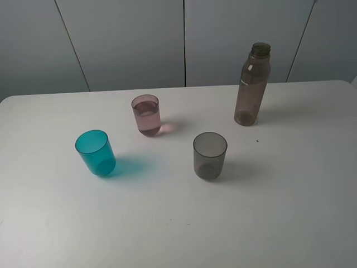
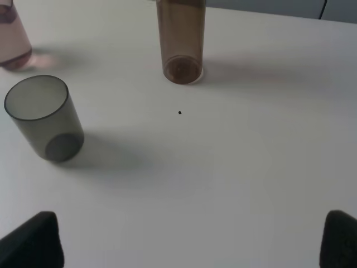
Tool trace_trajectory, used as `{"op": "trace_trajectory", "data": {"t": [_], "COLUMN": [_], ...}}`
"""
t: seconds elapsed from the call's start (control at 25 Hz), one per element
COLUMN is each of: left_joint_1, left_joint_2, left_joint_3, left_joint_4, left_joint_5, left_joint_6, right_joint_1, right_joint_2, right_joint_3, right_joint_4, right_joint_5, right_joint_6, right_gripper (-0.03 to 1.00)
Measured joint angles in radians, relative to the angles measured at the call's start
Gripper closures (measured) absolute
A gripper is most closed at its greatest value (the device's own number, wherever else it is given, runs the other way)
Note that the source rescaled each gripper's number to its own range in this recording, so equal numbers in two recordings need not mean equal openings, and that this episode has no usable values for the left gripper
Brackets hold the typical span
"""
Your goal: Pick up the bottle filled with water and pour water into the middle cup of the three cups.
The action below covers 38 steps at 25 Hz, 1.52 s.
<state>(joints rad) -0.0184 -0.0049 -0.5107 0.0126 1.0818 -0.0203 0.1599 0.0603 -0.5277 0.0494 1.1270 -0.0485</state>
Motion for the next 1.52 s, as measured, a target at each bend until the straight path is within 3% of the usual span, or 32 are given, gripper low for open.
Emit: {"op": "trace_trajectory", "data": {"t": [0.64, 0.92, 1.52], "left_joint_1": [0.000, 0.000, 0.000], "left_joint_2": [0.000, 0.000, 0.000], "left_joint_3": [0.000, 0.000, 0.000], "left_joint_4": [0.000, 0.000, 0.000], "left_joint_5": [0.000, 0.000, 0.000], "left_joint_6": [0.000, 0.000, 0.000], "right_joint_1": [-0.008, -0.150, -0.149], "right_joint_2": [-0.060, -0.060, -0.060], "right_joint_3": [0.016, 0.016, 0.016], "right_joint_4": [-0.038, -0.038, -0.049], "right_joint_5": [-0.030, -0.030, -0.030], "right_joint_6": [0.057, 0.061, 0.066], "right_gripper": [-0.03, -0.03, -0.03]}}
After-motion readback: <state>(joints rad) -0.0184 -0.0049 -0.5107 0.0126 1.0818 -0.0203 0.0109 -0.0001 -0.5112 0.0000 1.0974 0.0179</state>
